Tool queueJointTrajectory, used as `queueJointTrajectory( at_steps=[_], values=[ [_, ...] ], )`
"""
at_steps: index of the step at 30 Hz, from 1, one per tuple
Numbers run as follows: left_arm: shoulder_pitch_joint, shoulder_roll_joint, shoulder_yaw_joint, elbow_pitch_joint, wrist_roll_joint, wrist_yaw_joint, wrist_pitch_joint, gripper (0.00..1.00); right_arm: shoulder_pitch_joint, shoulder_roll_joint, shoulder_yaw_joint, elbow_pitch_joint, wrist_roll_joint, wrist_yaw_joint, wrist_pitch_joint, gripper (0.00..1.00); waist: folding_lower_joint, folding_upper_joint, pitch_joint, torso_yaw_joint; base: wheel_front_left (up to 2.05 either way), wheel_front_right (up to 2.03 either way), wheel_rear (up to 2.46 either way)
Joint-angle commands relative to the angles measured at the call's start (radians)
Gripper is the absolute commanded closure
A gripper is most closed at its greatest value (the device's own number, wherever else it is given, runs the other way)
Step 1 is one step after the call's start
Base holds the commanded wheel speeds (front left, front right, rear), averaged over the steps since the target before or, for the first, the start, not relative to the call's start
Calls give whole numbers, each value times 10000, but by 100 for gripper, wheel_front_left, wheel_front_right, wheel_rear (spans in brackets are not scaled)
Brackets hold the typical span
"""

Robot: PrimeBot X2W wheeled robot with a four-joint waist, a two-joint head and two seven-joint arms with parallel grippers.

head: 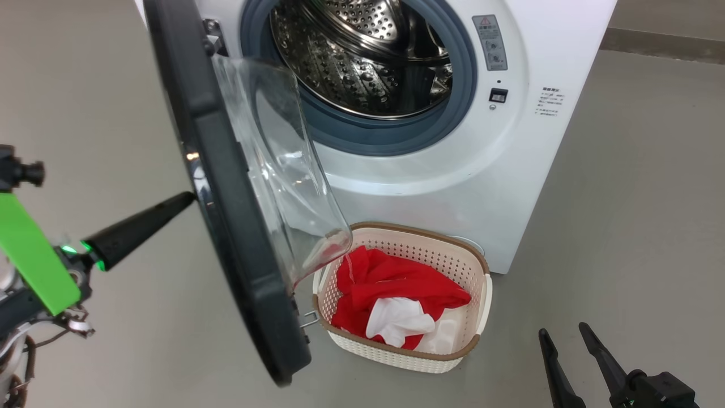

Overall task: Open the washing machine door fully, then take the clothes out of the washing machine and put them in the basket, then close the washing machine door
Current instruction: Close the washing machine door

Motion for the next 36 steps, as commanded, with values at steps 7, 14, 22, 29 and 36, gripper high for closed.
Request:
queueJointTrajectory(
  at_steps=[7,14,22,29,36],
  values=[
    [-333,328,313,-308,110,-75,-284,100,-227,-124,243,-252,117,48,-65,0,0,-1,-84,-86,0,0,0],
    [86,399,302,-191,295,-75,-819,100,-156,-124,300,-214,140,48,-65,0,0,-1,-243,44,0,0,0],
    [1317,278,326,-146,521,-75,-2097,98,-126,-124,613,-134,225,48,-65,0,0,-1,-537,354,0,0,0],
    [2253,124,192,68,706,-75,-3144,44,-229,-124,807,-66,247,48,-65,0,0,-1,-625,567,0,0,0],
    [3441,-281,165,467,721,-75,-4625,0,-383,-124,972,-5,313,48,-65,0,0,-1,-662,745,0,0,0]
  ],
)
